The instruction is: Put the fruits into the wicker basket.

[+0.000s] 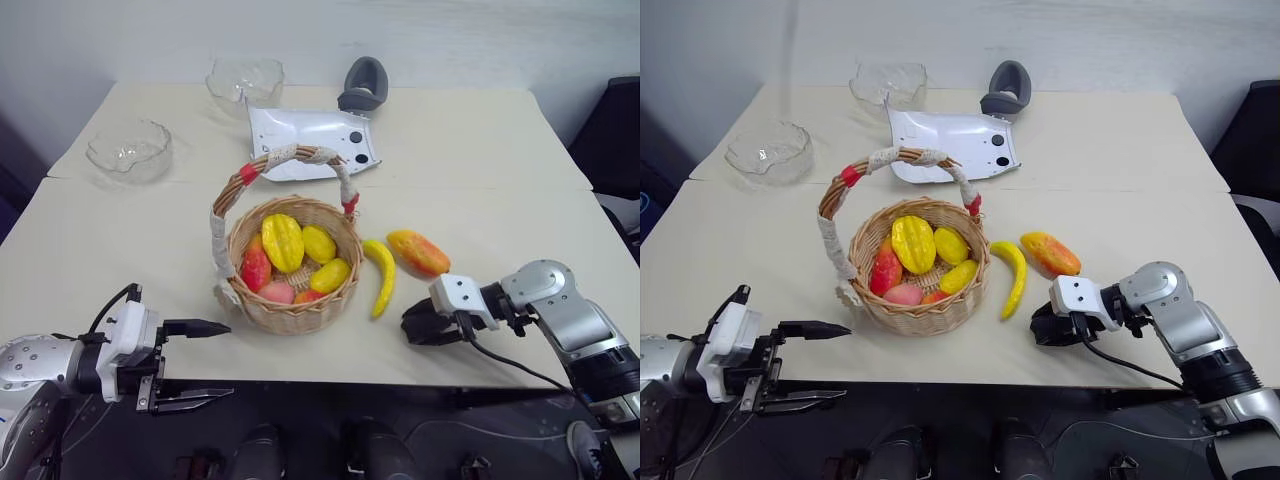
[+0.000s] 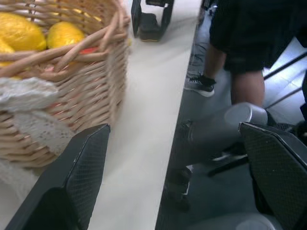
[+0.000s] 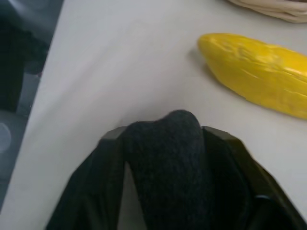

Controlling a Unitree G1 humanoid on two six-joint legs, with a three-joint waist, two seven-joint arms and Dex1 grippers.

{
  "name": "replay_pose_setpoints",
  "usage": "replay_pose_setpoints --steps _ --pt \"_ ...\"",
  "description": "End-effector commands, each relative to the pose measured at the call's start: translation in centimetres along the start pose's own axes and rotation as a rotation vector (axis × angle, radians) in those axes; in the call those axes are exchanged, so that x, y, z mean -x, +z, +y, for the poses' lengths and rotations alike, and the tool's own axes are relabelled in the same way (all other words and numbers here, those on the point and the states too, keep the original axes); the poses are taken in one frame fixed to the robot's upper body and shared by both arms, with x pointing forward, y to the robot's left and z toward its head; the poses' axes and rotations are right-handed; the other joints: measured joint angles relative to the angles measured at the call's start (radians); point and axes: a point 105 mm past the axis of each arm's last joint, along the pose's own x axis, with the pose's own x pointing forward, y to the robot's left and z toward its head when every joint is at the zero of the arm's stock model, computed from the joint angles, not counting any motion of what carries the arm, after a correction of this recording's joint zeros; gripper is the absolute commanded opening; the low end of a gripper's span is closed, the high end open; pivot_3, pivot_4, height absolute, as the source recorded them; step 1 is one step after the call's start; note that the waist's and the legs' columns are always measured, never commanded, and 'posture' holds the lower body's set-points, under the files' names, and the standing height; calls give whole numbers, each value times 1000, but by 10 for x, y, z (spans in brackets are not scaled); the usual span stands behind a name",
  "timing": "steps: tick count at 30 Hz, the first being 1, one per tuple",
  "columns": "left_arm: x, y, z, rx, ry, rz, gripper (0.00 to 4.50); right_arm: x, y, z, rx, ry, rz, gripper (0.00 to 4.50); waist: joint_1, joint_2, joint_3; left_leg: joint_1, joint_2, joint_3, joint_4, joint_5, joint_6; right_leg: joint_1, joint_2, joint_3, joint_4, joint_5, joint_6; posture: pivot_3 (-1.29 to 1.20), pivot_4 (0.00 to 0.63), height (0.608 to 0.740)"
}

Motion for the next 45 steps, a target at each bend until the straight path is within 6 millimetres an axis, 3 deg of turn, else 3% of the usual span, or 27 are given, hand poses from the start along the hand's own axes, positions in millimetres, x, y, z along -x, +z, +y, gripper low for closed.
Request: replay_pose_setpoints --steps 1,4,6,9,11,13,15,18,21,23,26,31,32,35,37,41,45 --pt "-3 16 0 -80 -6 -26 4500 14 9 9 -25 3 -100 1453 2 0 0 0 0 0 0 0 0 0 0 0 0 0 0 0 150 740" --pt "-8 25 4 -58 58 -118 4500 36 32 7 -174 -156 -305 1285 2 0 0 0 0 -1 0 0 0 0 -1 0 1 0 0 0 150 740" --pt "-11 27 3 -44 75 -151 4500 55 34 14 -274 -217 -323 1285 1 0 0 0 0 -1 0 0 0 0 -1 1 1 0 0 0 150 740" --pt "-17 36 -1 -31 115 -215 4500 111 2 3 -398 -510 -219 1285 -1 0 0 0 0 -1 0 0 0 0 -1 1 1 0 0 0 150 740" --pt "-19 41 -1 -26 136 -249 4500 132 -12 -3 -430 -622 -179 1285 -2 0 0 1 0 0 0 0 1 1 -1 2 1 1 1 0 150 740" --pt "-25 54 4 -21 139 -319 4500 157 -45 -20 -475 -781 -100 1285 -5 -1 0 3 0 1 0 0 1 2 0 3 1 1 1 0 150 740" --pt "-30 63 8 -21 130 -360 4500 169 -77 -32 -530 -880 -9 1285 -5 -1 0 4 0 2 1 1 1 2 2 4 1 2 0 0 150 740" --pt "-34 65 10 -29 114 -359 4500 175 -106 -44 -595 -975 78 1285 -5 0 0 5 0 6 -1 3 0 1 5 11 1 3 1 0 150 740" --pt "-37 66 11 -33 105 -358 4500 178 -116 -51 -622 -1016 98 1285 -7 0 0 5 2 8 -1 7 -7 -2 10 17 1 3 1 0 150 740" --pt "-40 64 10 -15 82 -353 4500 181 -115 -59 -602 -1077 66 1954 -7 1 0 5 2 9 -1 7 -8 -3 11 18 1 3 1 0 150 740" --pt "-44 60 11 -29 69 -329 4500 176 -108 -56 -577 -1018 13 2851 -6 1 0 5 2 10 0 6 -8 -3 11 20 1 3 2 0 150 740" --pt "-35 59 20 -58 122 -315 4500 186 -71 -49 -467 -921 -48 4464 -3 2 1 5 2 10 1 6 -8 -3 11 21 1 4 3 0 150 740" --pt "-32 57 20 -75 126 -292 4500 178 -56 -44 -487 -842 -100 4464 -2 2 1 5 2 10 0 6 -8 -3 11 21 1 4 3 0 150 740" --pt "-18 43 11 -15 73 -210 4500 125 2 -10 -540 -487 -244 4464 -3 2 1 5 3 9 -1 5 -8 -3 11 21 1 4 3 0 150 740" --pt "-10 35 7 5 61 -173 4500 98 26 6 -547 -381 -260 4464 -10 2 1 6 5 7 -3 2 -7 -3 13 21 1 3 2 0 150 740" --pt "3 30 15 -9 126 -169 4500 40 53 -4 -653 -420 -399 4464 -17 -2 0 9 6 7 -3 -2 -6 -1 13 21 1 4 0 0 150 740" --pt "12 29 16 -14 161 -158 4500 -2 54 -23 -652 -582 -325 4464 -15 -2 0 8 5 7 -4 -1 -6 -4 12 22 1 4 -1 0 150 740"
